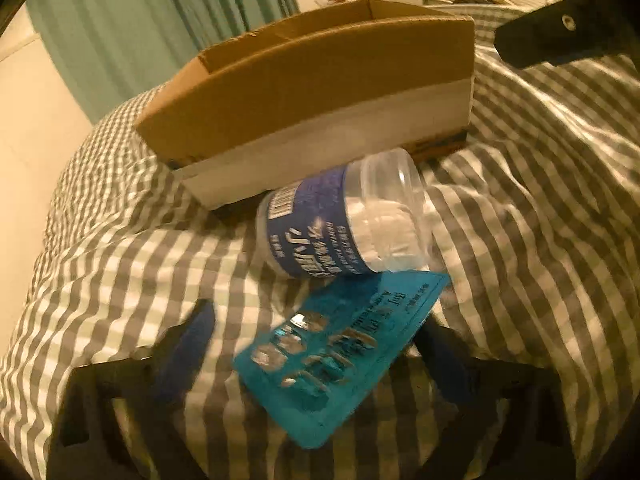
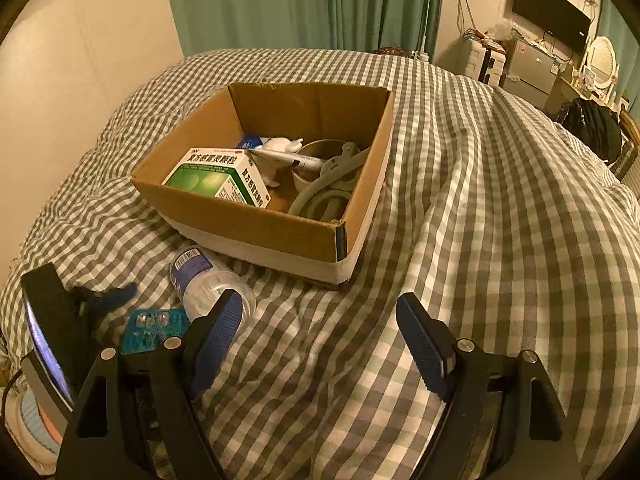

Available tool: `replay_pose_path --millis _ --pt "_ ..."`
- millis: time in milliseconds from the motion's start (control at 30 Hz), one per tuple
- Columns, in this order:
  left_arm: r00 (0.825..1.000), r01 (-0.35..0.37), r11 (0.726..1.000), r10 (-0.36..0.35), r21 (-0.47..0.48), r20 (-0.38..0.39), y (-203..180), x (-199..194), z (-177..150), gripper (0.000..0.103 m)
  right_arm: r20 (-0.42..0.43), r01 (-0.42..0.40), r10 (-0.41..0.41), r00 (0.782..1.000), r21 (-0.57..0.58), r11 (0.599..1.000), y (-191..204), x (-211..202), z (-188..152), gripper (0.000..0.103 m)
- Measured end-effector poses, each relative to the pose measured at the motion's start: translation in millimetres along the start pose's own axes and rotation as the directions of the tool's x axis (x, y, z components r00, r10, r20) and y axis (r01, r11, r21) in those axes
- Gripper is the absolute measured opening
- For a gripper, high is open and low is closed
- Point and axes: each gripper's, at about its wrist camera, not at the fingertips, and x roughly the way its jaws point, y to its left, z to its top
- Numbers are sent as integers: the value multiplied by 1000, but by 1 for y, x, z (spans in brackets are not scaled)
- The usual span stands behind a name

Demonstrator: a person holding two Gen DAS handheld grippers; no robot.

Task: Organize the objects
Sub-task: 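Grasp the teal blister pack with the left gripper while the right grasps the water bottle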

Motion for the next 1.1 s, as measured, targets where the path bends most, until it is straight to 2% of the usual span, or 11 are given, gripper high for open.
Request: replay_pose_path --millis 33,67,100,167,233,533,800,933,1100 --pt "1000 23 1000 -23 11 -14 -2 2 -1 64 -2 0 0 1000 0 1000 0 0 0 79" --pt "999 50 999 -49 20 -21 -4 3 -4 52 -4 0 0 1000 0 1000 0 1 -1 79" --pt "998 61 998 -61 30 -17 -5 1 -6 51 -5 1 -1 1000 1 1000 0 1 -1 79" --pt "997 75 996 -75 38 -9 -7 -5 -9 34 -6 3 -3 1000 2 1000 0 2 -1 79" --pt "995 96 995 -96 34 -4 -2 -11 -11 25 -8 4 -4 1000 2 1000 0 2 -1 79" --pt "988 147 989 -145 -27 50 18 -61 -16 9 5 -30 30 1000 -6 1000 7 3 -4 79" --pt "985 143 979 -127 -143 115 59 -81 -5 9 37 -71 74 997 -81 994 30 6 -4 79" --pt "984 150 969 -126 -198 128 82 -75 4 9 16 -93 95 995 -119 989 45 19 -2 79" --pt "983 162 959 -136 -234 124 90 -69 7 9 -33 -115 111 993 -164 980 66 49 2 79"
